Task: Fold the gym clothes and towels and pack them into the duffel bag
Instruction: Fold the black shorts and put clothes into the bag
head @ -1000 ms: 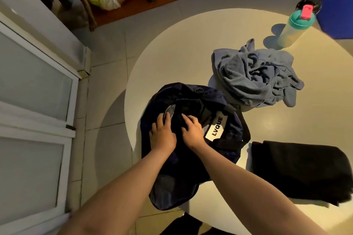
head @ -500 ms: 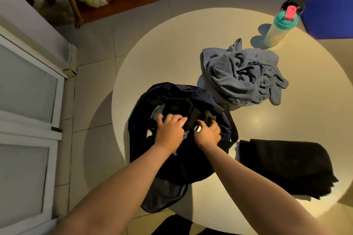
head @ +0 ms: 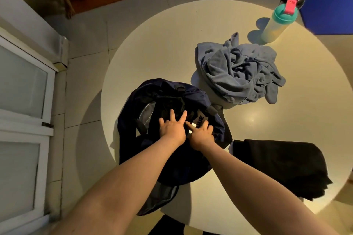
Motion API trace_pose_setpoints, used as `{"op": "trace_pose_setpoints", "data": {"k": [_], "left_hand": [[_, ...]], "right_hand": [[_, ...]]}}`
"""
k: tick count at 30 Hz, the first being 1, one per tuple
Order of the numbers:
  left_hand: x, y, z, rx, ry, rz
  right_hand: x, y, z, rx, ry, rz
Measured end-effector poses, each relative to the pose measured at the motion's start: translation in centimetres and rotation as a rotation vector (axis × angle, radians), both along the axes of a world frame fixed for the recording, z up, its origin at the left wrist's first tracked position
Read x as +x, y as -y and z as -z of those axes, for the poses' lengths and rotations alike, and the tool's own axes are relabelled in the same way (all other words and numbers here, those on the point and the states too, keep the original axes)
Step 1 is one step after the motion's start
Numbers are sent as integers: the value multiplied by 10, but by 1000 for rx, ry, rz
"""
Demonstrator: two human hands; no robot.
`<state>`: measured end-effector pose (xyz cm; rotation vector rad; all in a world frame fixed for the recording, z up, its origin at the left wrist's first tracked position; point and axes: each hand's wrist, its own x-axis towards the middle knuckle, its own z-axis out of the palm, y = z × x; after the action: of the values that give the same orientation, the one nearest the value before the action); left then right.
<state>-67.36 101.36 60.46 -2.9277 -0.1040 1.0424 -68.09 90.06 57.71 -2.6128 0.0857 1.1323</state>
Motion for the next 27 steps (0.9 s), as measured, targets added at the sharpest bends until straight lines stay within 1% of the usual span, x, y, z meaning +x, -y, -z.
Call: {"op": "trace_pose_setpoints", "data": {"k": [7,9,12,14,15,18,20,22,24,27], "left_hand": [[-12,-10,5,20,-24,3],[-12,-14,4,-5,-41,-14],[-12,-19,3,-52,-35,-38],[-13,-21,6,-100,-20,-46],[-13,-20,7,-117,-17,-44],[-15,-17,10,-169,-25,-28],[-15,-16,10,-193,-37,4],[-12,-20,7,-176,-36,42],[-4,-25,3,-158,-9,32],[3,-24,-5,-214,-31,-37]], "right_hand": [[0,10,-3,-24,144,2],[-5,13,0,-48,192,-18],[-10,12,-1,-27,254,13],[-9,12,-6,53,301,75],[-10,13,-8,127,343,133],[-17,19,-21,353,528,320],[-24,23,-31,402,617,379],[-32,28,-36,368,632,394],[-36,31,-37,296,617,369],[-35,28,-37,238,490,294]]}}
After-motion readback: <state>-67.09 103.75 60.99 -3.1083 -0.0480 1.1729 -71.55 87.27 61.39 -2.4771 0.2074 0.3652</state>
